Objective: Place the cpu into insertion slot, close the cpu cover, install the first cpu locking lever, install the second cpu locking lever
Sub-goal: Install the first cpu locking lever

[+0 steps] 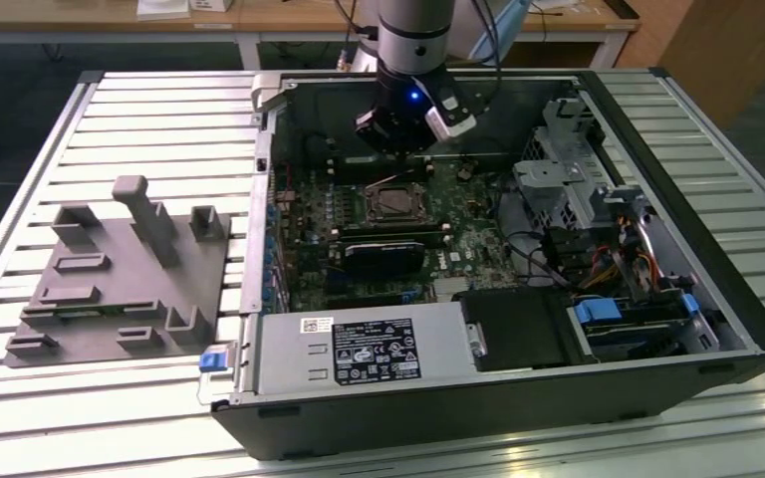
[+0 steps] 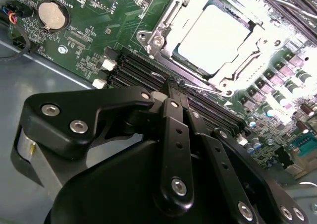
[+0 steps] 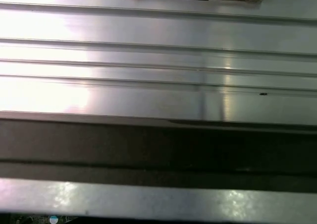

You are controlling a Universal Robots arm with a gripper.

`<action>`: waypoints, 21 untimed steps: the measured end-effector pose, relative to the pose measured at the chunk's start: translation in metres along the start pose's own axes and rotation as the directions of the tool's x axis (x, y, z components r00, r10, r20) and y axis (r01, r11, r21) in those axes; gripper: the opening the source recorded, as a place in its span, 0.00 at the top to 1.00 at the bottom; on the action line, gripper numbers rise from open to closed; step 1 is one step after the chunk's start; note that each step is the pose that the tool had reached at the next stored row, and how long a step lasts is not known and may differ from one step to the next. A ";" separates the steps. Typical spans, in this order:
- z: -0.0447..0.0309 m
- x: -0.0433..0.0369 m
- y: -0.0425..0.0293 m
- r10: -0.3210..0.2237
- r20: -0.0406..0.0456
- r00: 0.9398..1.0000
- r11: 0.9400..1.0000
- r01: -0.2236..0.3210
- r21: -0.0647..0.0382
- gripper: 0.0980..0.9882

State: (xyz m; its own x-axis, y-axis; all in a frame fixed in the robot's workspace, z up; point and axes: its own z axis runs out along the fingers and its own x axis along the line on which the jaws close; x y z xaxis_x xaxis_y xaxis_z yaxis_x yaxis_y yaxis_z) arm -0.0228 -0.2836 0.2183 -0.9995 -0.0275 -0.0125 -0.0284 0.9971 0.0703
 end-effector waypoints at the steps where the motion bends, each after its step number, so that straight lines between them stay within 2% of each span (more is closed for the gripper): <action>1: 0.0005 -0.0005 0.0000 0.000 0.000 1.000 1.000 0.000 0.000 0.99; 21: 0.0126 -0.0055 -0.0010 0.000 0.000 1.000 1.000 0.000 0.000 0.99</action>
State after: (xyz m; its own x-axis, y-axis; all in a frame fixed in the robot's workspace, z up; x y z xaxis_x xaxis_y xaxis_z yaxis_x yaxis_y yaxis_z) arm -0.0172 -0.2836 0.2058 -0.9995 -0.0275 -0.0122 -0.0283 0.9971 0.0703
